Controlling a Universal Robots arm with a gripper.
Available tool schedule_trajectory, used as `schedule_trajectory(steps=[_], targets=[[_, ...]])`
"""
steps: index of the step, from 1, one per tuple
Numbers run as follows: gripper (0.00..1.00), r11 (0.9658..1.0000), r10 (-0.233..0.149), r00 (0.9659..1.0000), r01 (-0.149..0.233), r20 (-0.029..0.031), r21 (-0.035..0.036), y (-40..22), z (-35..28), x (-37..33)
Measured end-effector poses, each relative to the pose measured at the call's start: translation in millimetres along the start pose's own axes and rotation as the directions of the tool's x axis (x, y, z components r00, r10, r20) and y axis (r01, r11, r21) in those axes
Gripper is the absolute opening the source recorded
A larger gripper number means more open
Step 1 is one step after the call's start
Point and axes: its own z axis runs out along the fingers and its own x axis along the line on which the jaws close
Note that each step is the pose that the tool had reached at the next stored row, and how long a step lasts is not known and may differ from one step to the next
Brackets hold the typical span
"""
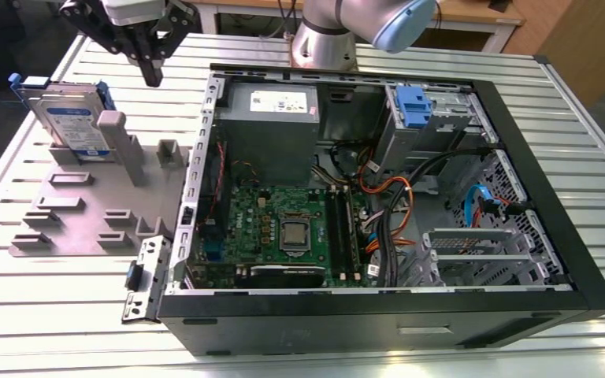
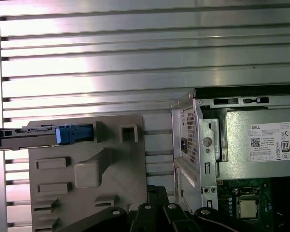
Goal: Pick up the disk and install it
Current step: 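Reach for the disk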
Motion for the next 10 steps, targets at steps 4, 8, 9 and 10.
schedule_trajectory(steps=[4, 8, 9, 10], targets=[[0.11, 1.0000, 0.000, 1.0000, 0.000, -0.0001, 0.0001, 0.0, -0.1, 2.4], [0.11, 1.0000, 0.000, 1.0000, 0.000, -0.0001, 0.0001, 3.7, 0.1, 4.9], [0.11, 1.0000, 0.000, 1.0000, 0.000, -0.0001, 0.0002, 5.0, 0.1, 5.5], [0.11, 1.0000, 0.000, 1.0000, 0.000, -0.0002, 0.0002, 6.2, 0.1, 6.1]])
